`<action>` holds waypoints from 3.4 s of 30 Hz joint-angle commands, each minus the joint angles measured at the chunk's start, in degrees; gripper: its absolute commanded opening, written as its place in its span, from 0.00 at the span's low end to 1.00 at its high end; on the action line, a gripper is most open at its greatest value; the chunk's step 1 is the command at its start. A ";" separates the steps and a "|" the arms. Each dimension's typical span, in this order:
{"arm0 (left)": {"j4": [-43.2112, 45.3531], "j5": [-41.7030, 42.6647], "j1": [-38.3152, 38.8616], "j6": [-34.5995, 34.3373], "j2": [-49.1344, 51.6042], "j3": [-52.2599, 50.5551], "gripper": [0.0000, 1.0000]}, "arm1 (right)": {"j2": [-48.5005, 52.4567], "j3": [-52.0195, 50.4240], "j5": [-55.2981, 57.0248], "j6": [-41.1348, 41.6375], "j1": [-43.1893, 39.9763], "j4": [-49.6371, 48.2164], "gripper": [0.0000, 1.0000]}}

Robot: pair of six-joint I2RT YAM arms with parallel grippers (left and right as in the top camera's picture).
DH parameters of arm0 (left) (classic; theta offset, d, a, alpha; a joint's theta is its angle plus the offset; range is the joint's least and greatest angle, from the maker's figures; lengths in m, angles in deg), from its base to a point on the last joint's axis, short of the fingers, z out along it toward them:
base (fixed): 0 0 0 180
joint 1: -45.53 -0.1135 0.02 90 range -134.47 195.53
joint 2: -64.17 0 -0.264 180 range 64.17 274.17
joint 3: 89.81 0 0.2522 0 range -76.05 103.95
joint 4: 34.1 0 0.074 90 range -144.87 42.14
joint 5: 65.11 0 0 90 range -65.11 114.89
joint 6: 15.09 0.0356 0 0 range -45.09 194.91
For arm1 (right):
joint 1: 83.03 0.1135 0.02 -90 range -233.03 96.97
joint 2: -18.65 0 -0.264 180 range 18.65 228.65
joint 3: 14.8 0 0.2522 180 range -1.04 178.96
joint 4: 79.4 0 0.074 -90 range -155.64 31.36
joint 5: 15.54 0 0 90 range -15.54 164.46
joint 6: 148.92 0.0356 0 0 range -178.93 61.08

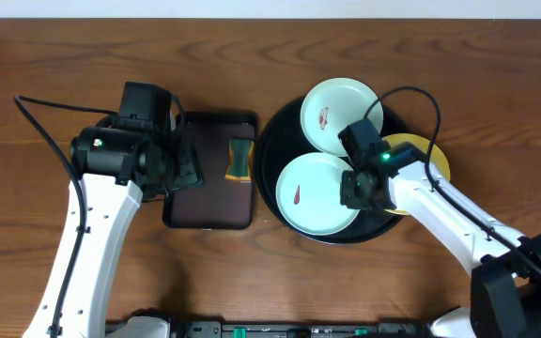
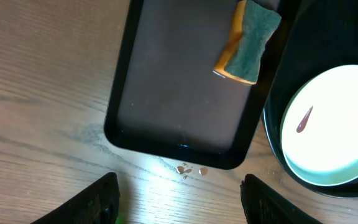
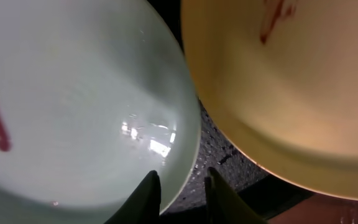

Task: Clean dirty plates on tray and stack at the side
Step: 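Lower left gripper over the green-yellow sponge on the small tray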

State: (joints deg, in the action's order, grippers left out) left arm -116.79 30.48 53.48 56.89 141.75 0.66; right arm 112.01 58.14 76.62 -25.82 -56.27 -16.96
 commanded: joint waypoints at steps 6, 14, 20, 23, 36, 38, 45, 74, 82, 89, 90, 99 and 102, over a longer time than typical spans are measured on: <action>0.09 -3.13 0.20 -0.04 0.33 -0.37 0.64 | 0.02 -4.26 1.49 1.18 0.70 -2.47 0.22; 0.35 -3.10 0.20 -0.07 1.86 -0.37 0.64 | 0.02 -6.95 1.51 1.18 0.70 -7.52 0.15; 1.60 -3.10 0.20 -0.09 5.92 -0.37 0.64 | 0.02 -8.22 1.75 1.20 0.70 -9.55 0.09; 3.37 -3.08 0.59 -0.04 8.22 -0.37 0.64 | 0.02 -8.57 3.96 2.78 0.70 -9.70 0.08; 12.63 -5.66 6.58 -0.04 18.88 -0.37 0.64 | 0.04 -8.85 4.46 3.74 0.72 -10.80 0.01; 13.86 -5.64 6.91 -0.04 21.35 -0.37 0.64 | 0.04 -8.85 4.46 3.74 0.72 -11.02 0.01; 19.63 -5.03 8.13 0.35 28.20 -0.37 0.65 | 0.04 -8.87 4.46 3.72 0.72 -11.43 0.01; 25.20 1.09 7.89 2.91 33.55 2.40 0.64 | 0.04 -8.90 4.44 3.72 0.72 -11.39 0.04; 25.40 1.49 9.55 2.78 31.43 1.36 0.64 | 0.04 -8.90 4.44 3.72 0.72 -11.41 0.05; 29.62 1.18 11.21 2.78 31.87 -2.95 0.64 | 0.04 -8.90 4.44 3.72 0.72 -11.34 0.06; 29.81 0.87 11.08 2.78 31.87 -3.19 0.64 | 0.04 -8.90 4.44 3.72 0.72 -11.21 0.06; 29.59 -2.10 10.99 2.75 31.87 -3.37 0.26 | 0.04 -8.90 4.42 3.72 0.72 -11.19 0.06; 29.07 -4.96 10.99 2.78 31.87 -3.37 0.08 | 0.04 -8.90 4.44 3.72 0.72 -11.10 0.06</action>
State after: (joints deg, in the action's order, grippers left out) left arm -87.07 29.38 64.40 59.29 174.74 -2.44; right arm 112.01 49.77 80.14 -22.89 -56.10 -28.10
